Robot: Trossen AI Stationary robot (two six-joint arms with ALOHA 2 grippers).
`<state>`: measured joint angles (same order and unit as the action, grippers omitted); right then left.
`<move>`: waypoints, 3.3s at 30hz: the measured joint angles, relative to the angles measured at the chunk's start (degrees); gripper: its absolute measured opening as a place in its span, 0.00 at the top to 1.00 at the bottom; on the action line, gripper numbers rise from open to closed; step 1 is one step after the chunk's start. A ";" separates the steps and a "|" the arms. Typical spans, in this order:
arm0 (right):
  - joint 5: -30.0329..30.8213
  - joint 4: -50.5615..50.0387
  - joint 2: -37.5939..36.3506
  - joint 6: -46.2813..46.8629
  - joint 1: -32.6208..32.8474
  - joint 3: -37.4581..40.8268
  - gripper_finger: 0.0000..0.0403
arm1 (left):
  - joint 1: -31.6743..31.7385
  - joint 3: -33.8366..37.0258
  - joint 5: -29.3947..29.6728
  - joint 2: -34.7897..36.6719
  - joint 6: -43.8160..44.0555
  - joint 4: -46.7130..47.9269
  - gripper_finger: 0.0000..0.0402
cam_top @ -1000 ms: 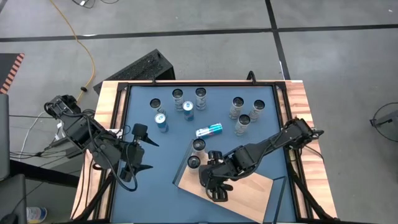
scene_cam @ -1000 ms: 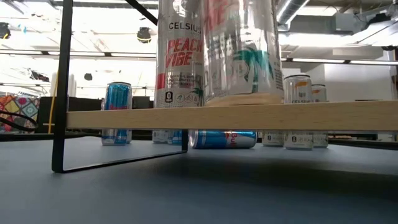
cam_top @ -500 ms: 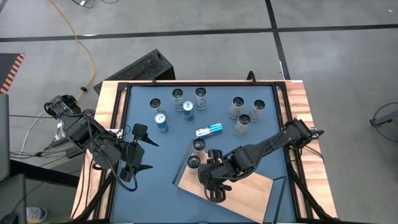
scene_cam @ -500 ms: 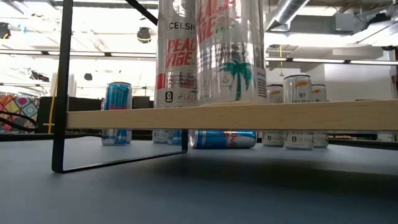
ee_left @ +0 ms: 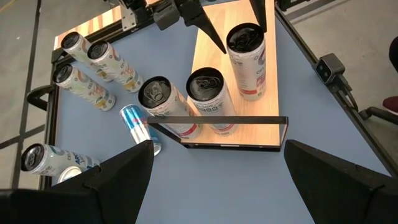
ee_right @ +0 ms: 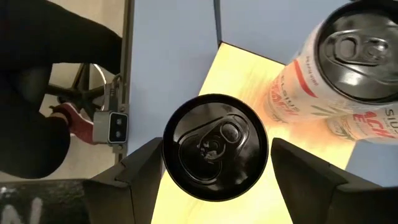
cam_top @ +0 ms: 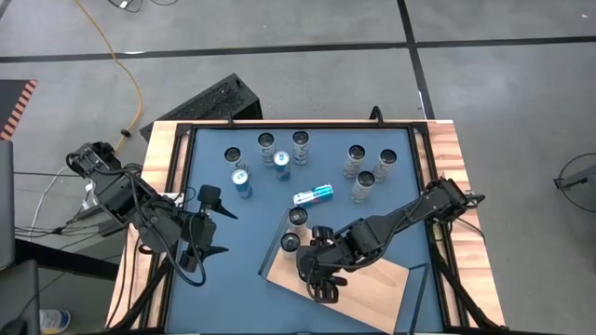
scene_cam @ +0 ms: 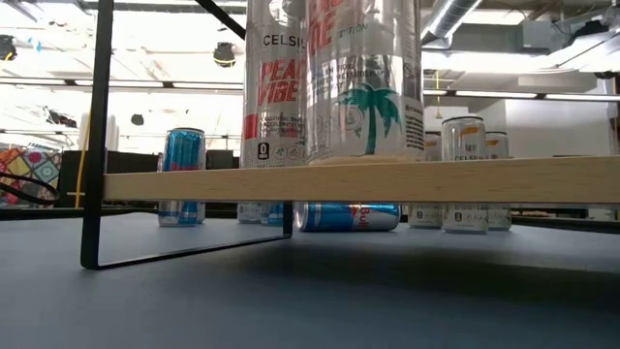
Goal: Place canned beverage on shelf
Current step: Put the white pink soda can aligned with the other white pink soda cans on the shelf
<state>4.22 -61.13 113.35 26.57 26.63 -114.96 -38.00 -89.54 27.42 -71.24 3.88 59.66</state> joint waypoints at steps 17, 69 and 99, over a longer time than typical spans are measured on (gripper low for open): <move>-6.99 -3.73 -0.34 6.93 -0.21 0.00 0.25 | 0.00 0.00 0.07 0.00 -0.47 0.00 0.13; 36.42 17.84 -2.45 38.69 11.60 26.29 1.00 | -11.50 -0.02 24.28 0.00 10.86 3.08 0.13; 47.01 16.61 -1.71 51.41 15.89 26.16 1.00 | -13.86 -0.02 28.81 0.00 15.48 8.61 0.13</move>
<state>51.23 -44.53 111.63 77.99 42.52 -88.80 -51.85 -89.56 56.23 -71.24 19.36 68.27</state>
